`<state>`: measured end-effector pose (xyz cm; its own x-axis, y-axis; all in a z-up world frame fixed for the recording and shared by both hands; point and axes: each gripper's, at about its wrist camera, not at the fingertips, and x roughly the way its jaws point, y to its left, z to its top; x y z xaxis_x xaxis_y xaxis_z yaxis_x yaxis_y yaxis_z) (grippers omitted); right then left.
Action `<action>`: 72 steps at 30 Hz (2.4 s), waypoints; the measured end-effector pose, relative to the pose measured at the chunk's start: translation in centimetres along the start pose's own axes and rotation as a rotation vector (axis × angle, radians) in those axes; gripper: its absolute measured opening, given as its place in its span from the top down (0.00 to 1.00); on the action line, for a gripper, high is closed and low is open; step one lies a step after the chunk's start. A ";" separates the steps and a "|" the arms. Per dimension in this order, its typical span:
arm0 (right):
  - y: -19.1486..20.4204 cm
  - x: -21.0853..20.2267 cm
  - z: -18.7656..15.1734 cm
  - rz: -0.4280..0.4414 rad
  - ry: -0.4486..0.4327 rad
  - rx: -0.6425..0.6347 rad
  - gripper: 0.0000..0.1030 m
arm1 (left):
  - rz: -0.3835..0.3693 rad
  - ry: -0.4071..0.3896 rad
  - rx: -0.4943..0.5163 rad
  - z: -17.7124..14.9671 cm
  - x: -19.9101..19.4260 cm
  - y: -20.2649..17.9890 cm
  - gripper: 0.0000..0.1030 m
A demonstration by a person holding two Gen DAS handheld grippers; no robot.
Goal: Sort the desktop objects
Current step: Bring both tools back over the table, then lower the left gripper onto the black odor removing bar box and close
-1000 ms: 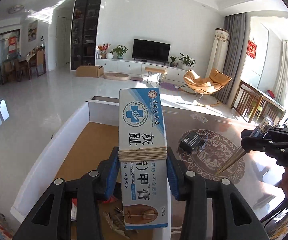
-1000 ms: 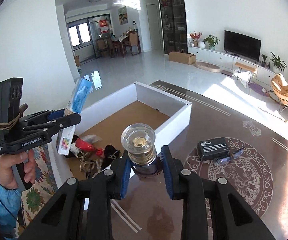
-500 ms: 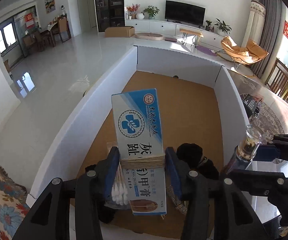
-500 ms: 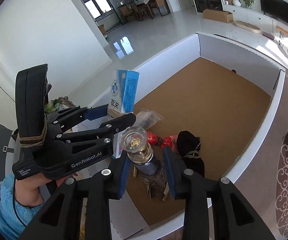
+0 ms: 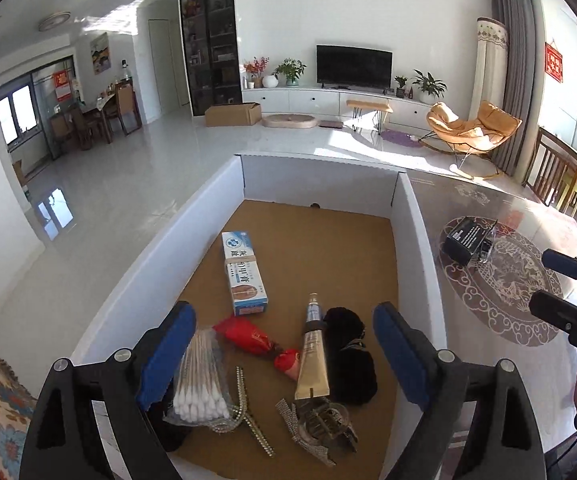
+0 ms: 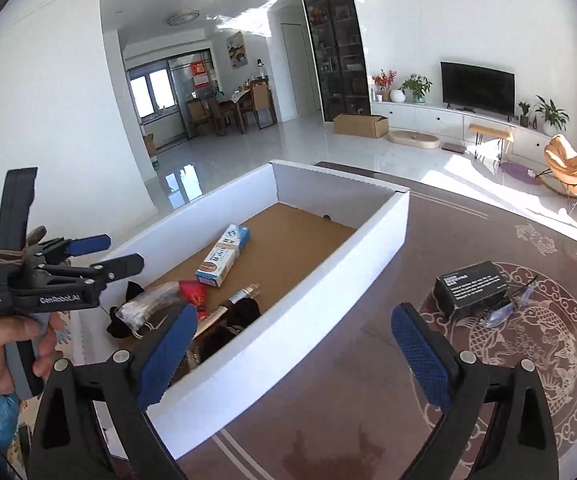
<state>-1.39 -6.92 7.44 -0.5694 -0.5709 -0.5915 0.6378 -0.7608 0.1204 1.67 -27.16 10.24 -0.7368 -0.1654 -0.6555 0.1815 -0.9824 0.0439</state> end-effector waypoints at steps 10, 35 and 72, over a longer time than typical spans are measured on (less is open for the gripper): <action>-17.2 -4.0 -12.6 -0.395 0.208 0.138 0.04 | -0.355 -0.047 0.269 -1.8 -3.0 -19.4 0.00; -25.1 -7.3 -17.3 -0.543 0.262 0.379 0.00 | -0.273 0.221 0.185 -7.8 13.2 -28.4 0.00; -25.1 -7.2 -17.4 -0.544 0.262 0.380 0.00 | -0.257 0.233 0.220 -6.4 15.0 -28.1 0.00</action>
<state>-4.26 21.67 -5.19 -0.5815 -0.0234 -0.8132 0.0466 -0.9989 -0.0046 -10.31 -1.49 -5.58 -0.5678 0.0872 -0.8185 -0.1515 -0.9885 -0.0002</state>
